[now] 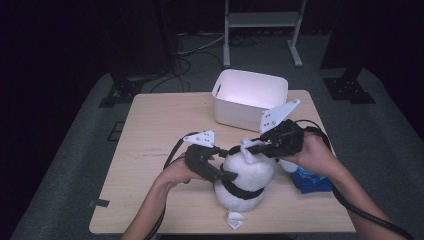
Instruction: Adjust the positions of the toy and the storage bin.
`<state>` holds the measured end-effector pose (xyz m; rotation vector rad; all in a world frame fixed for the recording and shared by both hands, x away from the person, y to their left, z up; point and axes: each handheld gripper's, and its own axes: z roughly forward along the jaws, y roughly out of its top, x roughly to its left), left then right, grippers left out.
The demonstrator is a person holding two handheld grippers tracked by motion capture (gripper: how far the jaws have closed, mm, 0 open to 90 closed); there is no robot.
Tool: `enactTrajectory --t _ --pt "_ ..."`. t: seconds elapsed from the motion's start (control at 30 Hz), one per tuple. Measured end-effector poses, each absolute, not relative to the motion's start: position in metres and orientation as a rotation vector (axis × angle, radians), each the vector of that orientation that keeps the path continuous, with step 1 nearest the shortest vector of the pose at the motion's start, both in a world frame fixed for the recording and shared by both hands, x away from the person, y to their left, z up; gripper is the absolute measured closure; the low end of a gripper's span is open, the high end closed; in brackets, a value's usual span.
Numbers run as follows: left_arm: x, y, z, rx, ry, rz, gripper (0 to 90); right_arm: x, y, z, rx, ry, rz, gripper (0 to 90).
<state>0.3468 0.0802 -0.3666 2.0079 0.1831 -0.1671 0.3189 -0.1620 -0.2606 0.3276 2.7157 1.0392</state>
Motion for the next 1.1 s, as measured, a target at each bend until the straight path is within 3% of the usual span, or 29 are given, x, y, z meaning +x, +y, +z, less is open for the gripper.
enactTrajectory --t 0.37,1.1 --pt "0.345 0.076 -0.365 2.017 0.179 -0.159 20.5 0.319 -0.15 -0.259 0.298 2.731 1.004 78.2" --pt "0.345 0.071 -0.383 2.109 0.182 -0.122 15.9 0.314 -0.195 -0.268 0.415 2.689 1.076 78.3"
